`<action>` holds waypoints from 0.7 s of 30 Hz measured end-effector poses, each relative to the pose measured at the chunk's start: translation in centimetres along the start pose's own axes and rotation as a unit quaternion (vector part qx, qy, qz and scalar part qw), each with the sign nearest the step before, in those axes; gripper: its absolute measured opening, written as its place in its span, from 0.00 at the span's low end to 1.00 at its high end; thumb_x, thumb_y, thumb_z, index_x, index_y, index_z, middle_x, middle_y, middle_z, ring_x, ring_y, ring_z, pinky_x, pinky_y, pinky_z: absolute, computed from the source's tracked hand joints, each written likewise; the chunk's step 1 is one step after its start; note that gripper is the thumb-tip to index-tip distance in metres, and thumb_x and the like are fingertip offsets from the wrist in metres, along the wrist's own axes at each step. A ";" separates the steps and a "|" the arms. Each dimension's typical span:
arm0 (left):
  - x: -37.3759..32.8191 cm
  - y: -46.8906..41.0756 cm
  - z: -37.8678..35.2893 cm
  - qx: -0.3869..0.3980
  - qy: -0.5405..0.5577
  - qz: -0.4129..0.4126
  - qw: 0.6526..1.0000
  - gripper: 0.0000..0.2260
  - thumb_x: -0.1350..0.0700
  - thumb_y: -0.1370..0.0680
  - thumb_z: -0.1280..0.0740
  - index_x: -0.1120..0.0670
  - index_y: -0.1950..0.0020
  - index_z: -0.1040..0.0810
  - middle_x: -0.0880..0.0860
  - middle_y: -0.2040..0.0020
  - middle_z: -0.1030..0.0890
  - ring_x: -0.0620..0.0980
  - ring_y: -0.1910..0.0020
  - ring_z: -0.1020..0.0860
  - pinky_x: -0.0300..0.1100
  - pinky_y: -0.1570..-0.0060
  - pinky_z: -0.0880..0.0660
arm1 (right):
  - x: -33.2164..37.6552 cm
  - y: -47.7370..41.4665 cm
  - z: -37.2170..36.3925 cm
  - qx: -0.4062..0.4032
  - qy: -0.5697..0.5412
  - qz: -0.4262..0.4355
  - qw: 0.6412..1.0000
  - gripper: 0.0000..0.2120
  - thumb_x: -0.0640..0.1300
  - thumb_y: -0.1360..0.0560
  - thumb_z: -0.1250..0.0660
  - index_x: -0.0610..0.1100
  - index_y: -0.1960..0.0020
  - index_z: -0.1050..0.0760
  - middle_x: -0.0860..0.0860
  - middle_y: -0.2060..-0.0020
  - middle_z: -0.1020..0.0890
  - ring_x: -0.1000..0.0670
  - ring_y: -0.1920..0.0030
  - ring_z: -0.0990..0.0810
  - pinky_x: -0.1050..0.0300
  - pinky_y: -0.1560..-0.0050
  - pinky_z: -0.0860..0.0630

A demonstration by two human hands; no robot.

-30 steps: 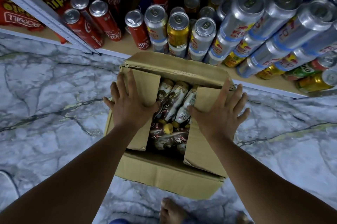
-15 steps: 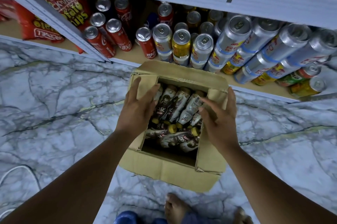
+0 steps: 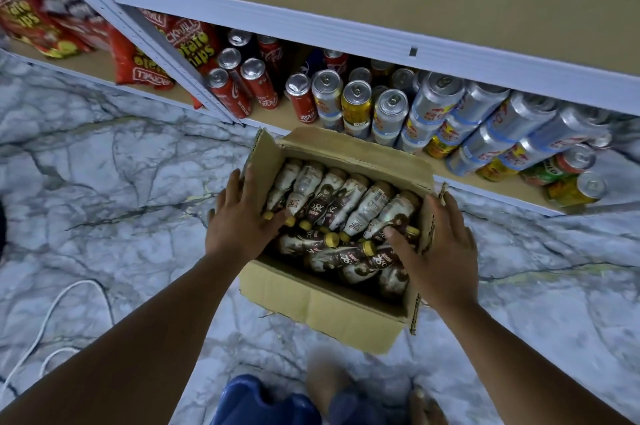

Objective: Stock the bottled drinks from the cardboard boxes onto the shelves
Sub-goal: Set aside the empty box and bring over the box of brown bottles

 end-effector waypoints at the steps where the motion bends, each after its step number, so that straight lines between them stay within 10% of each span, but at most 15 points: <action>1: 0.3 0.2 0.0 0.007 -0.009 0.019 1.000 0.48 0.28 0.26 0.37 0.48 0.17 0.58 0.55 0.16 0.50 0.63 0.20 0.43 0.67 0.28 0.36 | -0.2 0.1 0.3 0.005 0.007 -0.001 1.000 0.50 0.79 0.31 0.45 0.51 0.18 0.43 0.49 0.18 0.44 0.48 0.19 0.46 0.38 0.23 0.42; 13: 2.4 -2.3 -1.5 0.020 -0.155 0.082 0.984 0.54 0.20 0.30 0.45 0.52 0.16 0.60 0.58 0.19 0.71 0.60 0.22 0.74 0.73 0.29 0.67 | -7.4 0.0 2.7 0.045 0.110 -0.108 0.987 0.59 0.83 0.35 0.45 0.52 0.17 0.60 0.51 0.19 0.66 0.44 0.18 0.56 0.35 0.21 0.52; 18: 3.4 -4.9 -4.4 0.035 -0.141 0.054 0.988 0.54 0.18 0.31 0.52 0.51 0.16 0.57 0.56 0.18 0.68 0.58 0.21 0.73 0.70 0.30 0.72 | -8.7 -1.0 0.3 0.078 0.201 -0.143 0.966 0.60 0.88 0.38 0.57 0.52 0.17 0.52 0.47 0.20 0.69 0.44 0.19 0.66 0.31 0.25 0.64; 21: 3.9 -6.0 -6.9 0.095 -0.049 0.056 0.993 0.53 0.19 0.30 0.47 0.47 0.17 0.62 0.53 0.16 0.62 0.57 0.18 0.63 0.70 0.26 0.61 | -8.6 -1.6 -2.8 0.136 0.131 -0.152 0.970 0.58 0.87 0.36 0.54 0.53 0.17 0.57 0.49 0.17 0.57 0.47 0.18 0.58 0.36 0.21 0.52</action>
Point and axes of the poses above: each hand's wrist, its own y-axis away from the middle knuckle, its own z-axis out of the back of the hand, x = y × z, the point moved 6 cm from there along -y, towards the middle knuckle
